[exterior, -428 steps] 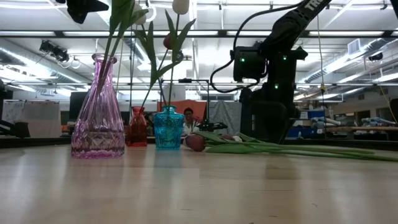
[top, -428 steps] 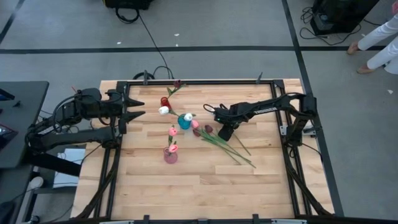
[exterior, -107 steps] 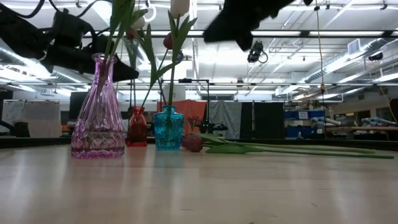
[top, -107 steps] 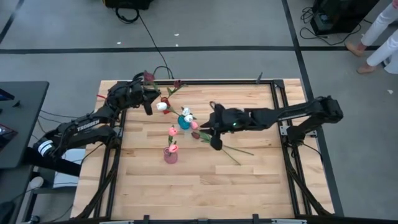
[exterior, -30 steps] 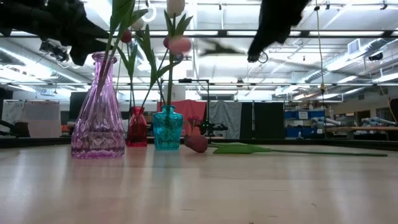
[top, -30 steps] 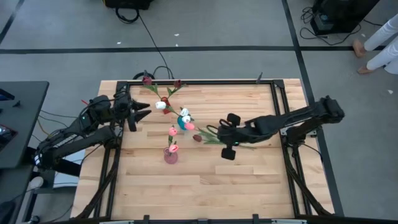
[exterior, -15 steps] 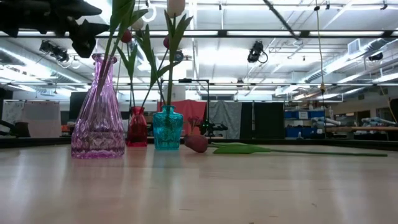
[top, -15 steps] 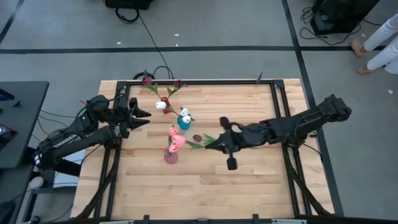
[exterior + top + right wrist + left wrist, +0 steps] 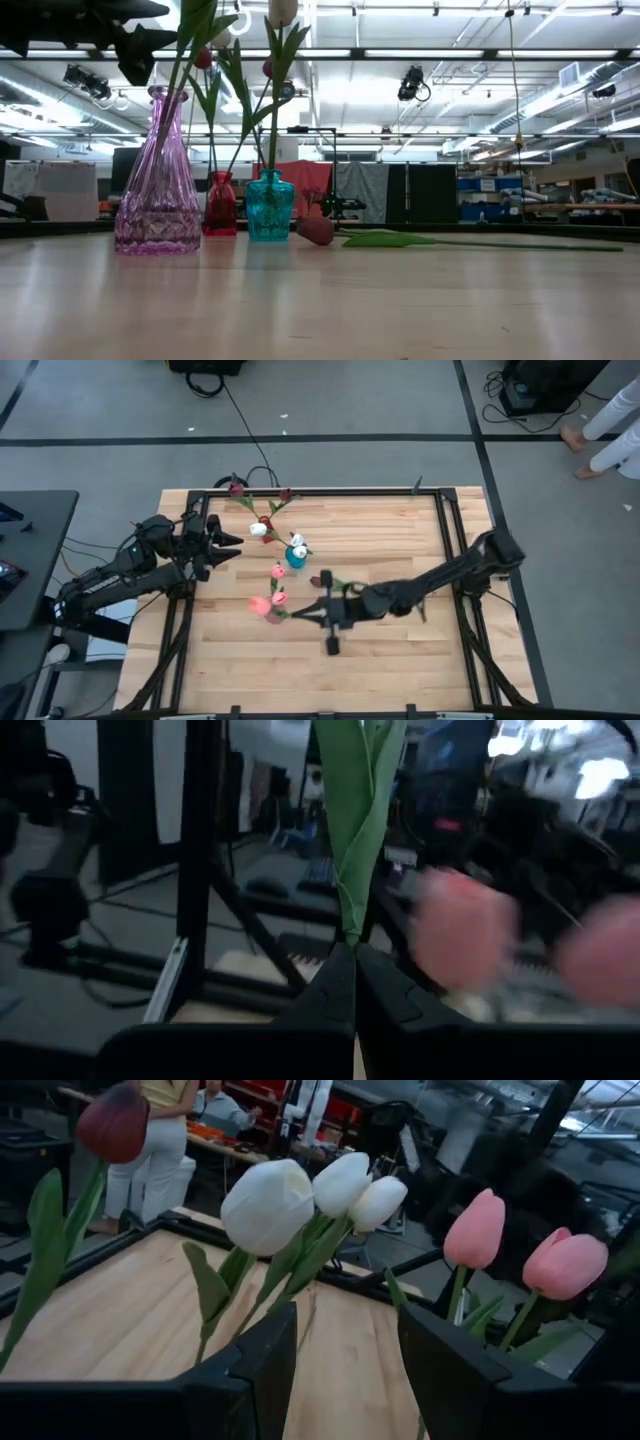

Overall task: Sort flowers into vase by color
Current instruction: Put the pink flower into the pink vase

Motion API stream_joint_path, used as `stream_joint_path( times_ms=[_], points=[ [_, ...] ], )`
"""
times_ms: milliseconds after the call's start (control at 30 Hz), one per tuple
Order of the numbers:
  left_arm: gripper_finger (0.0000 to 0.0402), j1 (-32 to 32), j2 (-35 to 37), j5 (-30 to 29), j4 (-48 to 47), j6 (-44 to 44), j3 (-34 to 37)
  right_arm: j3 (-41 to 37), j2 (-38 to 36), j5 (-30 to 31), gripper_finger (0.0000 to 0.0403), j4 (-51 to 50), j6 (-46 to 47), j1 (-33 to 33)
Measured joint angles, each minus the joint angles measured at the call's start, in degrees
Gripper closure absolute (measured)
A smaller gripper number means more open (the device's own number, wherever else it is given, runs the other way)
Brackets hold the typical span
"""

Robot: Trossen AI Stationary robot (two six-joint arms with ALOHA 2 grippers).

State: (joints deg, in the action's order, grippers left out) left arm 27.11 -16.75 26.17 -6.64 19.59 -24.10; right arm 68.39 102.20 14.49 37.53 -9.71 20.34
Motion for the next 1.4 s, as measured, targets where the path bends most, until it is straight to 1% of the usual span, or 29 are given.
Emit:
stream_joint_path(
  times_ms=[67, 300, 400, 500, 667, 800, 1000, 1300, 1400],
  points=[
    [0.0220, 0.0, 0.0, -0.1, 0.0, -0.8, 0.0, 3.8, 4.2, 2.8, 0.0397, 0.5, -3.2, 1.3],
    [0.0220, -0.1, 0.0, -0.2, -0.1, -1.2, 0.0, 21.7, 18.2, 13.3, 0.0397, 1.0, -17.3, 5.0],
    [0.0220, -0.1, 0.0, -0.3, 0.1, -1.1, 0.0, 28.4, 23.7, 16.1, 0.0397, 0.1, -21.9, 5.1],
    [0.0220, -0.1, 0.0, -0.2, -0.5, -1.0, 0.0, 33.8, 27.4, 17.6, 0.0397, 0.4, -25.1, 4.3],
    [0.0220, -0.1, 0.0, -0.2, -1.1, -0.9, 0.0, 40.5, 31.6, 17.6, 0.0398, 0.6, -28.4, 3.1],
    [0.0220, -0.1, 0.0, -0.2, -2.0, -0.6, 0.0, 41.9, 31.9, 16.6, 0.0398, 0.6, -29.4, 2.6],
    [0.0220, -0.1, -0.1, -0.2, -2.7, -0.7, 0.0, 42.0, 31.3, 16.9, 0.0398, 0.3, -31.5, 2.3],
    [0.0220, -0.1, -0.1, -0.1, -2.7, 0.7, 0.0, 42.0, 31.7, 14.2, 0.0399, -1.0, -30.6, -0.2],
    [0.0220, -0.1, -0.1, 0.6, -3.0, 1.9, 0.0, 42.0, 31.7, 14.4, 0.0399, -2.2, -27.8, -0.9]
  ],
)
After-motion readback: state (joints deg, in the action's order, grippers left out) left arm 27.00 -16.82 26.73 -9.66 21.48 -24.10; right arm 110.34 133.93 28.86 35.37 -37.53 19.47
